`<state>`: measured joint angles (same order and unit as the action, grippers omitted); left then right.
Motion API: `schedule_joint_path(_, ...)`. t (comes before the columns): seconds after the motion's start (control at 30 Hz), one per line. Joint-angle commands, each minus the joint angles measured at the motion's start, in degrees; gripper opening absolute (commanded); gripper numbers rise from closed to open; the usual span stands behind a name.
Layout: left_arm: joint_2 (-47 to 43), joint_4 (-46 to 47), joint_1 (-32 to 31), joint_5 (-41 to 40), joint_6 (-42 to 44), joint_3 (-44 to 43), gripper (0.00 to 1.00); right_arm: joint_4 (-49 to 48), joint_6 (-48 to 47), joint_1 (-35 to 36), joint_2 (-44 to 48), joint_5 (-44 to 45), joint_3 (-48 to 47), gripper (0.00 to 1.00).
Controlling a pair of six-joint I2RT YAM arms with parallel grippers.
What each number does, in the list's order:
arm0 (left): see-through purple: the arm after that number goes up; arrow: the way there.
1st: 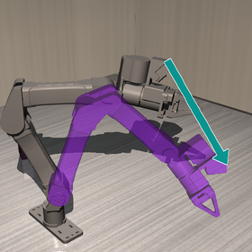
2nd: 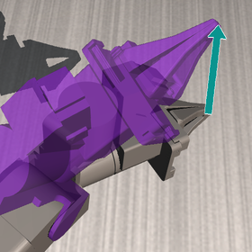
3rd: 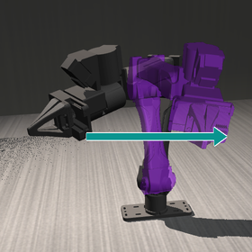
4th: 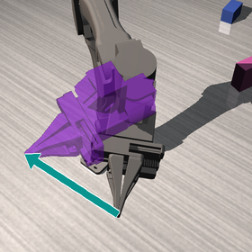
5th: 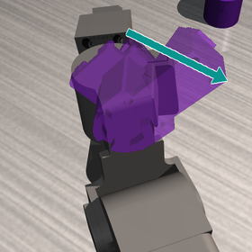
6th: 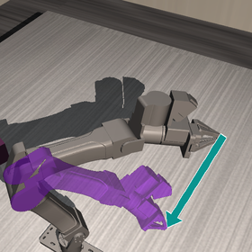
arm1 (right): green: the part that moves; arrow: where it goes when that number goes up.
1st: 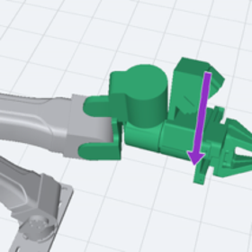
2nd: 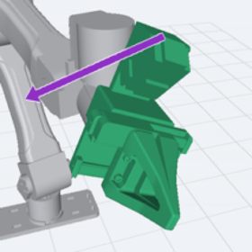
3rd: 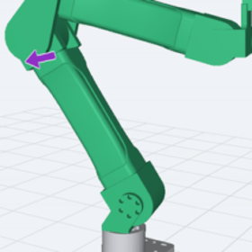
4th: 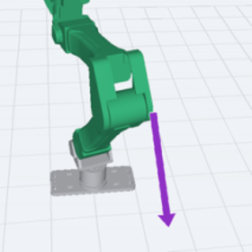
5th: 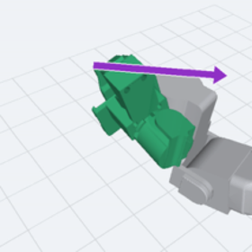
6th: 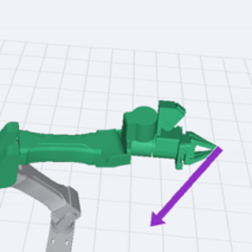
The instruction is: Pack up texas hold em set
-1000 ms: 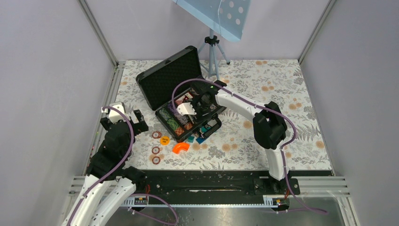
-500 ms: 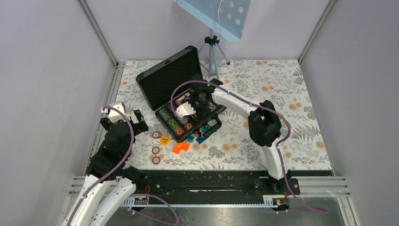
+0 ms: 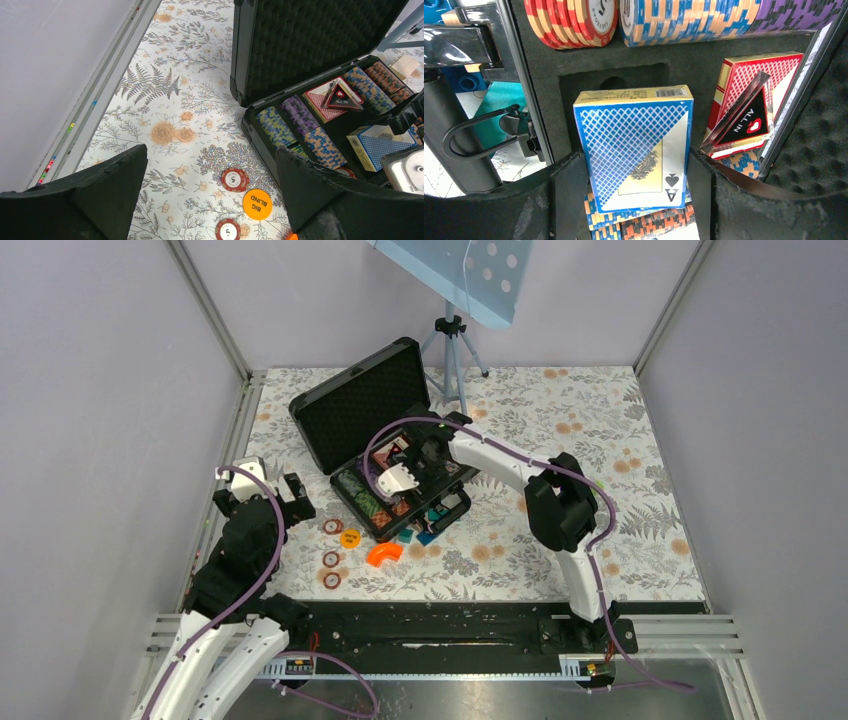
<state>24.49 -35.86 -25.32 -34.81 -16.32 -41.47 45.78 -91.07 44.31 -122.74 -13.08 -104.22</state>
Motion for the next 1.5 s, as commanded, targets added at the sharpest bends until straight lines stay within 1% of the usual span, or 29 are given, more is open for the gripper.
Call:
schedule_joint_path(0.0, -0.1, 3.3, 0.2, -0.8, 0.4, 0.4, 0.99, 1.5, -0.6, 1.1, -0.2, 2.2, 0.4, 0.75)
schedule_joint_path(0.27, -0.3, 3.2, 0.2, -0.6, 0.3, 0.5, 0.99, 1.9, -0.4, 2.4, -0.5, 2.8, 0.7, 0.75)
schedule_joint_path(0.53, -0.3, 3.2, 0.2, -0.5, 0.3, 0.5, 0.99, 3.9, 0.4, 3.4, -0.7, 1.6, 0.3, 0.76)
schedule_joint_path(0.77, -0.4, 3.2, 0.2, -0.4, 0.4, 0.5, 0.99, 4.4, 2.7, 3.8, -0.7, -0.2, -0.2, 0.77)
schedule_joint_path(0.9, -0.5, 3.2, 0.2, -0.4, 0.4, 0.5, 0.99, 6.6, 5.4, 4.0, -1.4, -1.6, -2.1, 0.78)
schedule_joint_path(1.07, -0.4, 3.2, 0.2, -0.1, 0.4, 0.5, 0.99, 7.8, 5.4, 4.1, -1.9, -1.8, -2.4, 0.79)
schedule_joint_path(1.37, -0.2, 3.4, 0.2, 0.0, 0.5, 0.6, 0.99, 7.7, 6.0, 4.1, -1.4, -1.2, -3.1, 0.85)
schedule_joint_path(1.47, -0.2, 3.3, 0.2, 0.1, 0.4, 0.6, 0.99, 7.6, 6.6, 4.1, -0.4, -2.4, -3.3, 0.88)
